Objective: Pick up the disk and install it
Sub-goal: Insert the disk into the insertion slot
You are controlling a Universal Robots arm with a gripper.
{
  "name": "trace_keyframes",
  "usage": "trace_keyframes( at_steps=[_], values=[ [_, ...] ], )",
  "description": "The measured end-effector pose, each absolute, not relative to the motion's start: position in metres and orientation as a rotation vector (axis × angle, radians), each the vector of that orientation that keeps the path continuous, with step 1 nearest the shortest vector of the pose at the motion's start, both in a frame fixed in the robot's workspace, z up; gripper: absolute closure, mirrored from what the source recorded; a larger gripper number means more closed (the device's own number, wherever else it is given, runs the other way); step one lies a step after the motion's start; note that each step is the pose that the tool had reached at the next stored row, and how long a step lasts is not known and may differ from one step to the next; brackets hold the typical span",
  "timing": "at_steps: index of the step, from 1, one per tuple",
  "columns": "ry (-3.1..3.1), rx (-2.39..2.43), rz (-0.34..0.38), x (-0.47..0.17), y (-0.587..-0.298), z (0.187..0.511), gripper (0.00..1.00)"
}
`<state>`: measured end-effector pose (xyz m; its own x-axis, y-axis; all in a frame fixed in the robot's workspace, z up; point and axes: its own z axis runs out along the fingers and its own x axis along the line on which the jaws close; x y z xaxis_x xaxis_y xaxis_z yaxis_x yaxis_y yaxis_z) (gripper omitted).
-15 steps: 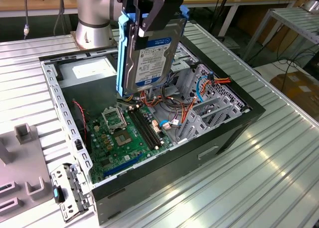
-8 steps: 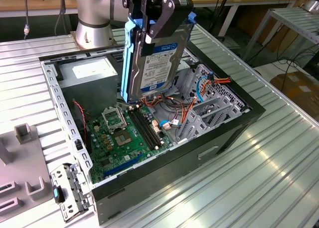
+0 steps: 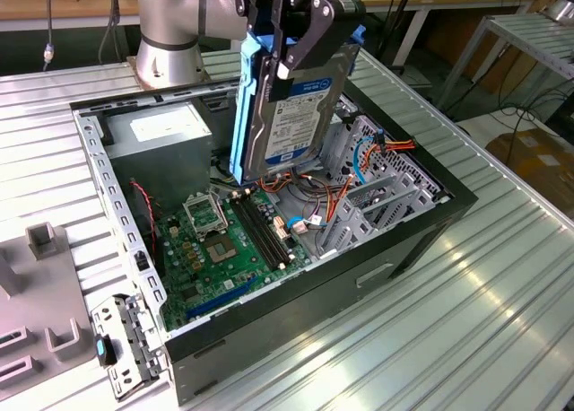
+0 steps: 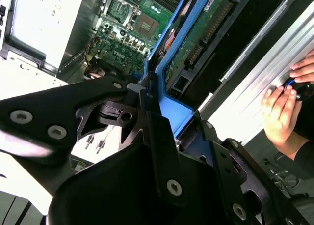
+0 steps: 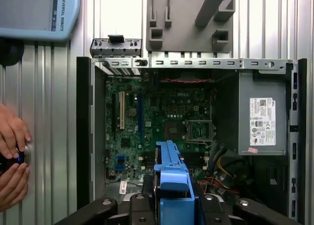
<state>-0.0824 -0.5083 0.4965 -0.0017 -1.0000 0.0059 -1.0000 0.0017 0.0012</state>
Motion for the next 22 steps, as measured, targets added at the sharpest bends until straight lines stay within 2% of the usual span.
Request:
trace_keyframes(
  at_steps=[9, 22],
  values=[
    [-2.22, 2.216, 0.005, -0.043, -0.511, 0.496, 0.63],
    [-2.219, 2.215, 0.004, -0.024, -0.545, 0.493, 0.63]
  ],
)
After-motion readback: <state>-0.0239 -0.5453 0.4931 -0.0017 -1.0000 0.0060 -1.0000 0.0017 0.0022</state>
